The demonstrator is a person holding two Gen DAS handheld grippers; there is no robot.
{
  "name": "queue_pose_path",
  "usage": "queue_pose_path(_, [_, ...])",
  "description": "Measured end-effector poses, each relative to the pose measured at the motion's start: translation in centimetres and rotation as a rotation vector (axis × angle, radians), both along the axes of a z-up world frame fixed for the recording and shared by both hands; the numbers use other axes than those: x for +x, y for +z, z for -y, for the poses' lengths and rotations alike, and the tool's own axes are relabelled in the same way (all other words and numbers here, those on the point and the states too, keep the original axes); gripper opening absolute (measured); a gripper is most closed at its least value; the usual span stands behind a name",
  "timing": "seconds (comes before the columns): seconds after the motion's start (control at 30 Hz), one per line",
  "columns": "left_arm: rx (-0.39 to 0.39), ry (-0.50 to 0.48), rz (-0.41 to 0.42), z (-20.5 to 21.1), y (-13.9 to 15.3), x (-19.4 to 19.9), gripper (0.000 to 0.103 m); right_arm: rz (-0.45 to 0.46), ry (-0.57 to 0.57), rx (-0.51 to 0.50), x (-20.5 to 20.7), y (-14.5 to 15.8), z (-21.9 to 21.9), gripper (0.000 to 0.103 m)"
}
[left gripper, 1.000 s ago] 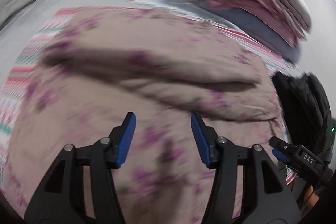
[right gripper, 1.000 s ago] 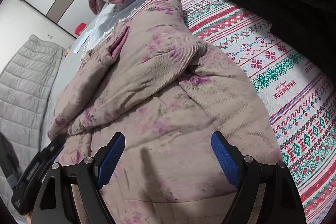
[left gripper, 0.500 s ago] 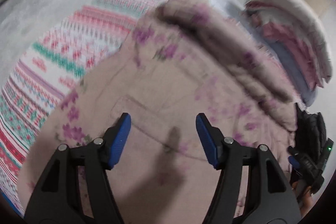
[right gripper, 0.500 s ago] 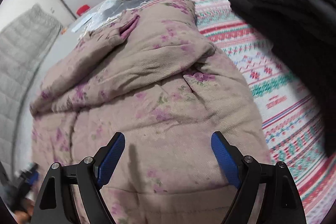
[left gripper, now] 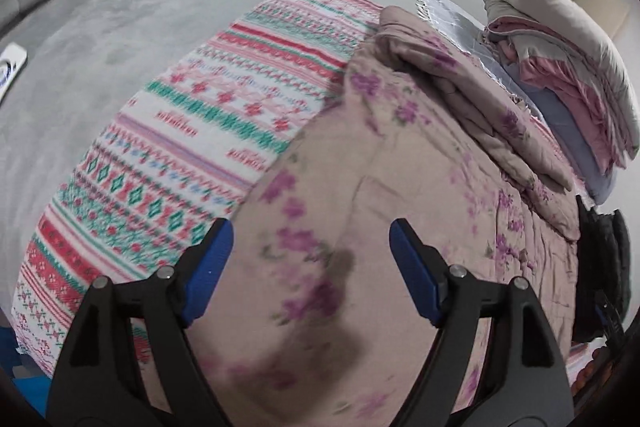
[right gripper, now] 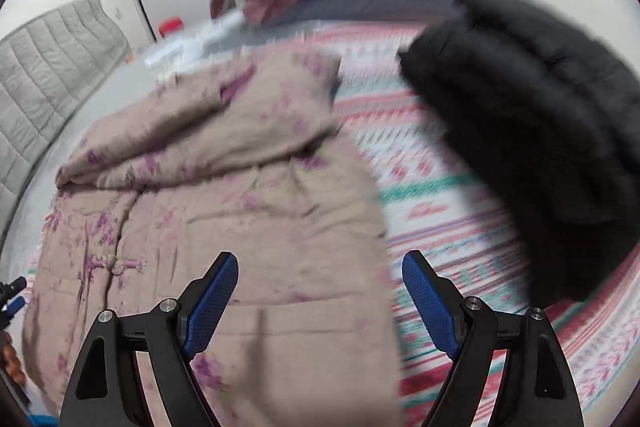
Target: Fold large clothes
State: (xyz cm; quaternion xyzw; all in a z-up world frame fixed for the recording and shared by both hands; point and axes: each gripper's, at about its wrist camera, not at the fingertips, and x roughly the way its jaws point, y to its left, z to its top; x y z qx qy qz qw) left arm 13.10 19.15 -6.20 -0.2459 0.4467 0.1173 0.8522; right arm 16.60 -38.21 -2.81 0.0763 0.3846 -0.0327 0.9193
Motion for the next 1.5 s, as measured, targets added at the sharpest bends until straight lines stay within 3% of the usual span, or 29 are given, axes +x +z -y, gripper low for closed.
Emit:
queue_pose_path(0.1, [-0.034, -0.01, -0.006, -1.2, -0.4, -1.2, 0.08, 0.065, 0.032, -0.009, -1.9, 0.7, 0.5, 0.087])
queue_pose_path(0.27, [-0.06, -0.002, -0.014, -3.4, -1.1, -2.9, 0.08, 0.031, 0.02, 0.011, -3.4, -1.4, 1.6, 0.09])
queue_pose_path(0.47, [-0.162, 0.009, 0.008, -5.9, -1.9, -4.8, 0.08, -0.048, 0.005, 0.055, -4.6, -3.1, 2.9, 0.09])
queue_pose_path(0.67, [-0.172, -0.067, 0.016, -4.9, -2.1, -6.0, 0.08, -0.142, 0.008, 0.236, -8.0, -5.4, 3.8, 0.09])
queue_pose_path(0.83, [-0.137, -0.147, 0.037, -2.9, -1.9, -7.1, 0.079, -0.167, 0.0, 0.226, -10.7, -6.5, 3.5, 0.089])
queue_pose_path(0.9, [-0.147, -0.162, 0.031, -2.3, -2.3, -7.3, 0.075, -0.185, 0.011, 0.265, -11.6, -7.3, 3.4, 0.088])
queue_pose_path(1.0, [-0.126, -0.163, 0.015, -1.7, -2.6, -7.4, 0.063, -0.19, 0.032, 0.313, -12.4, -8.0, 3.2, 0.086])
queue_pose_path(1.07, [-0.123, -0.157, 0.008, -1.7, -2.9, -7.5, 0.042, -0.183, 0.039, 0.319, -12.7, -8.1, 3.0, 0.084])
queue_pose_path(1.13, [-0.118, -0.15, 0.01, -1.7, -2.8, -7.6, 0.029, -0.173, 0.049, 0.353, -12.9, -8.1, 2.9, 0.078])
queue_pose_path(1.23, [-0.106, -0.159, 0.036, -1.5, -2.4, -8.0, 0.028, -0.149, 0.092, 0.407, -13.2, -7.9, 2.3, 0.052])
queue_pose_path(1.33, [-0.116, -0.145, 0.037, -1.7, -2.7, -8.0, 0.031, -0.136, 0.1, 0.376, -13.3, -7.6, 1.9, 0.051])
queue_pose_path(1.5, [-0.198, -0.111, 0.008, -2.6, -4.0, -7.8, 0.038, -0.181, 0.064, 0.432, -13.0, -8.7, 2.7, 0.051])
